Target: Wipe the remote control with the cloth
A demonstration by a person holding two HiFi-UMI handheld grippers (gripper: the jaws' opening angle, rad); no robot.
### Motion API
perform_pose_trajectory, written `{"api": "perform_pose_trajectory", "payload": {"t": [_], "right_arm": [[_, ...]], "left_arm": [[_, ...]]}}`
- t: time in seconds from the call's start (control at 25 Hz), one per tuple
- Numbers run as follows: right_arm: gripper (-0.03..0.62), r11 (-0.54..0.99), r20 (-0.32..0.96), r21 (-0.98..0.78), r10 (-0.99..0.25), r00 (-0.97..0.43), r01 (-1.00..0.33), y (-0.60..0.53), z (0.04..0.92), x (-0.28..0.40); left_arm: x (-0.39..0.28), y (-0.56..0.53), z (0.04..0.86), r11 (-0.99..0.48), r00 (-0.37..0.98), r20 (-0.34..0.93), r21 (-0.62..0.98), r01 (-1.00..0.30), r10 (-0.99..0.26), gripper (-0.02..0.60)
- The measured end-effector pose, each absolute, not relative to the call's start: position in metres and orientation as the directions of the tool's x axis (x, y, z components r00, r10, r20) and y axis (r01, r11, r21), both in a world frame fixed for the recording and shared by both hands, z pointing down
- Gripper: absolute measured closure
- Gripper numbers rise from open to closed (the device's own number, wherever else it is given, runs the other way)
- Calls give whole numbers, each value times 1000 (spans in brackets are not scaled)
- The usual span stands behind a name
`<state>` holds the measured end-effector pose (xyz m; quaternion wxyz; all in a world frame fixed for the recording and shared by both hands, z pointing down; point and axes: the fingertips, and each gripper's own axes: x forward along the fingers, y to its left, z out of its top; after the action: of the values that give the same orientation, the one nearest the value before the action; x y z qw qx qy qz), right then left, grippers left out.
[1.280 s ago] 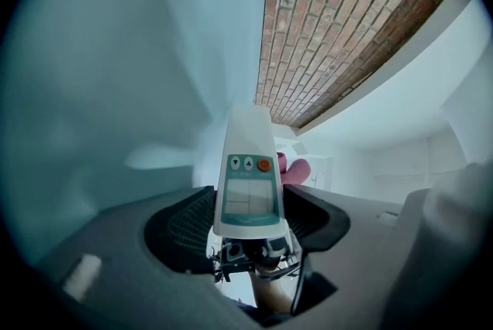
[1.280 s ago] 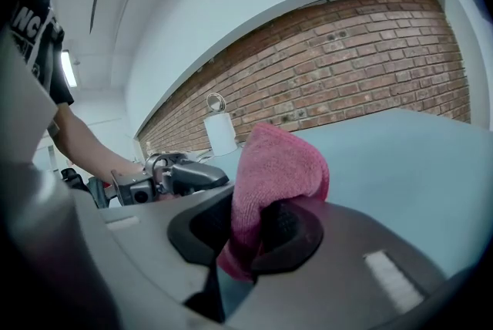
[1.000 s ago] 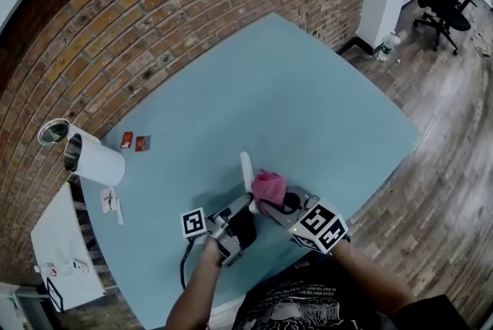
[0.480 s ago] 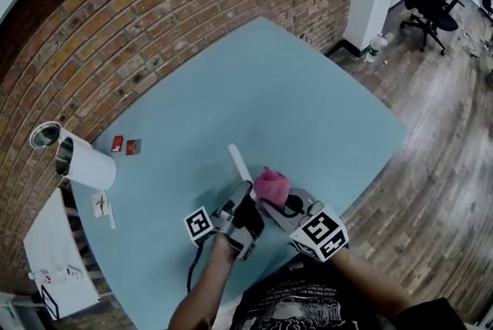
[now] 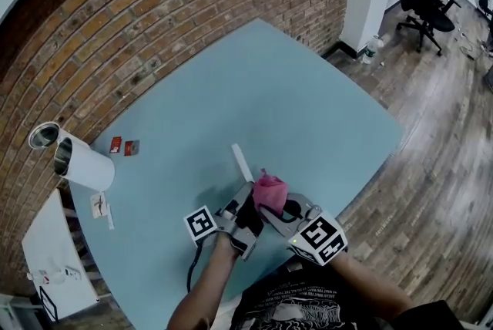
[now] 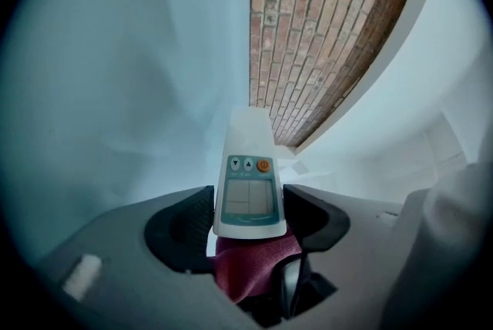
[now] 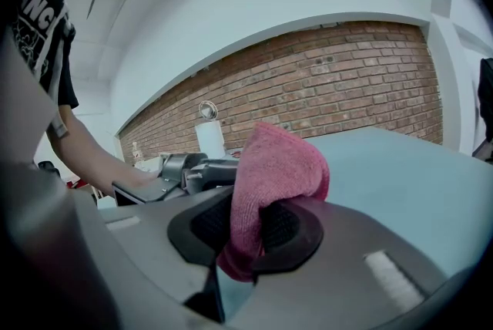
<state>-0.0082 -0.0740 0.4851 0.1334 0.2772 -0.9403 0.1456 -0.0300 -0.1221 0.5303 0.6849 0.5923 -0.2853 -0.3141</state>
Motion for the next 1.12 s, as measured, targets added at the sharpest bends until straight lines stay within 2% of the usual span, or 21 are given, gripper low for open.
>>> {"api": "perform_pose_trajectory", "payload": {"t": [0.2, 0.36, 0.56, 0.72, 0.88, 1.12], "right_arm": [[528, 785, 318, -240, -493, -810, -571, -76, 486, -2], [528, 765, 322, -278, -496, -806, -581, -80, 492, -1], [528, 767, 351, -308, -457, -817, -562, -78, 506, -10], [528, 779, 359, -320, -426, -831, -538, -75, 509, -19], [528, 795, 366, -326, -393, -844, -511, -72, 512, -28], [528, 813, 372, -329, -356, -857, -481, -69, 514, -38]], "left_arm": [[-45, -110, 536, 81, 745, 149, 989, -128, -650, 308], [-67, -100, 546, 57, 773, 275, 953, -296, -571, 310], [-81, -88, 552, -38, 803, 381, 894, -446, -458, 310], [-95, -78, 558, -170, 802, 491, 806, -567, -341, 310], [-112, -67, 565, -367, 751, 633, 664, -651, -186, 308], [-139, -59, 581, -653, 557, 829, 395, -646, -50, 307]]}}
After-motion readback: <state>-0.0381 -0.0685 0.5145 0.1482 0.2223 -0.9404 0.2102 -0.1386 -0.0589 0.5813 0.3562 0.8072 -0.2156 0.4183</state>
